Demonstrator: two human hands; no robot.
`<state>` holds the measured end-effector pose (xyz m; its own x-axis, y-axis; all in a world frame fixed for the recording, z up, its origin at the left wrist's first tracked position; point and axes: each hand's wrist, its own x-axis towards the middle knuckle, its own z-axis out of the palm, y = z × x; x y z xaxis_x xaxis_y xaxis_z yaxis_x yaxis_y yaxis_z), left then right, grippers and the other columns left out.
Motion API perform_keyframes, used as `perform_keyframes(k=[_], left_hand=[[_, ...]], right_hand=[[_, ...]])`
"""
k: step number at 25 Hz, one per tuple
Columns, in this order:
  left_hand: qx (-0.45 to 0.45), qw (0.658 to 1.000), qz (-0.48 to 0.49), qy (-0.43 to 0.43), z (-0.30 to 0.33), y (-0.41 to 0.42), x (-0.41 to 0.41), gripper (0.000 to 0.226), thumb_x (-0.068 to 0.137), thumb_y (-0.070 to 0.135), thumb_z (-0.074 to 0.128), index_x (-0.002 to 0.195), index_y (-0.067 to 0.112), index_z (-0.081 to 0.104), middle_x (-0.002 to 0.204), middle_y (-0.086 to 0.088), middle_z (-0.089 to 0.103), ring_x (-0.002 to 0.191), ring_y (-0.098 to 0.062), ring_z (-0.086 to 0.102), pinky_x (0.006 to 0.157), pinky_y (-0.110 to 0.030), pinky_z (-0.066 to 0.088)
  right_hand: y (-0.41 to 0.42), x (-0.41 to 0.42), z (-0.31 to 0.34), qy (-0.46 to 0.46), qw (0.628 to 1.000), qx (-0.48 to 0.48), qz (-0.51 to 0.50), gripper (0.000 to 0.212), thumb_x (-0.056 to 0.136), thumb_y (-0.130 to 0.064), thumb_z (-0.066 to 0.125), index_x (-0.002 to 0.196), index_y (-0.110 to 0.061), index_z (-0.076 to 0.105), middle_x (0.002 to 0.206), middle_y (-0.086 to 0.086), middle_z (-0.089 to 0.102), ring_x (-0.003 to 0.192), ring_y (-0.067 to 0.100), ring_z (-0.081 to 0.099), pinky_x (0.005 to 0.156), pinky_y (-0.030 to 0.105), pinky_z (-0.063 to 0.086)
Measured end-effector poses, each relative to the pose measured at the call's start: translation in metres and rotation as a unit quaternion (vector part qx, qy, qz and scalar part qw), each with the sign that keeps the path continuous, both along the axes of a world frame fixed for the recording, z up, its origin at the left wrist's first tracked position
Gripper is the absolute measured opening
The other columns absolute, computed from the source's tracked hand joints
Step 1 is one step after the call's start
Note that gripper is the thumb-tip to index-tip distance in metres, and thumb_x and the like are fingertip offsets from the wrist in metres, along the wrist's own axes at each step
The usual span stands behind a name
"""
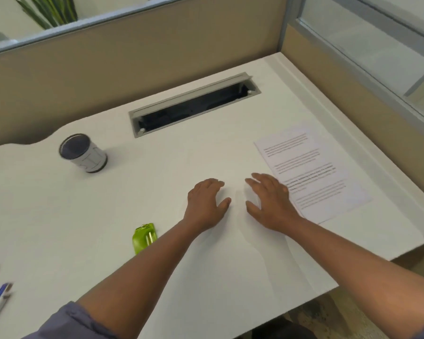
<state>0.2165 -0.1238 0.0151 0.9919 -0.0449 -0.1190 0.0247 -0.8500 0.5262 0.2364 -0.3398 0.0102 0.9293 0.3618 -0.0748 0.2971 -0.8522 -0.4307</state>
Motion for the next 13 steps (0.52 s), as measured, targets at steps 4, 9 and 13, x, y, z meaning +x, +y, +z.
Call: perform_keyframes(k=[4,9,13], left_hand=[[-0.01,0.997,0.077,-0.026,0.01,0.06,-0.049,0.038,0.092,0.038,0.065,0.127,0.023,0.061,0.131,0.006,0.059,0.125,-0.022,0.05,0.103,-0.037,0.034],[-0.06,0.968,0.24,-0.031,0.016,0.122,-0.1,0.04,0.089,0.033,0.07,0.126,0.025,0.06,0.129,0.004,0.053,0.122,-0.023,0.044,0.095,-0.031,0.036],[-0.165,0.919,0.352,0.067,0.014,0.154,-0.127,0.06,0.081,0.041,0.078,0.132,0.026,0.049,0.122,0.002,0.05,0.111,-0.018,0.052,0.086,-0.031,0.046]], right_hand=[[0.078,-0.031,-0.001,0.045,0.993,0.002,0.105,0.067,0.091,-0.047,0.058,0.152,-0.025,0.038,0.163,-0.002,0.028,0.15,0.021,0.018,0.117,0.042,0.019],[0.155,-0.06,-0.006,0.103,0.971,-0.01,0.214,0.088,0.082,-0.059,0.061,0.156,-0.029,0.025,0.167,-0.004,0.014,0.152,0.016,0.004,0.12,0.041,0.011],[0.193,-0.068,-0.012,0.117,0.963,-0.063,0.234,0.113,0.066,-0.077,0.061,0.157,-0.037,0.007,0.168,-0.008,-0.004,0.152,0.016,-0.011,0.118,0.047,0.006]])
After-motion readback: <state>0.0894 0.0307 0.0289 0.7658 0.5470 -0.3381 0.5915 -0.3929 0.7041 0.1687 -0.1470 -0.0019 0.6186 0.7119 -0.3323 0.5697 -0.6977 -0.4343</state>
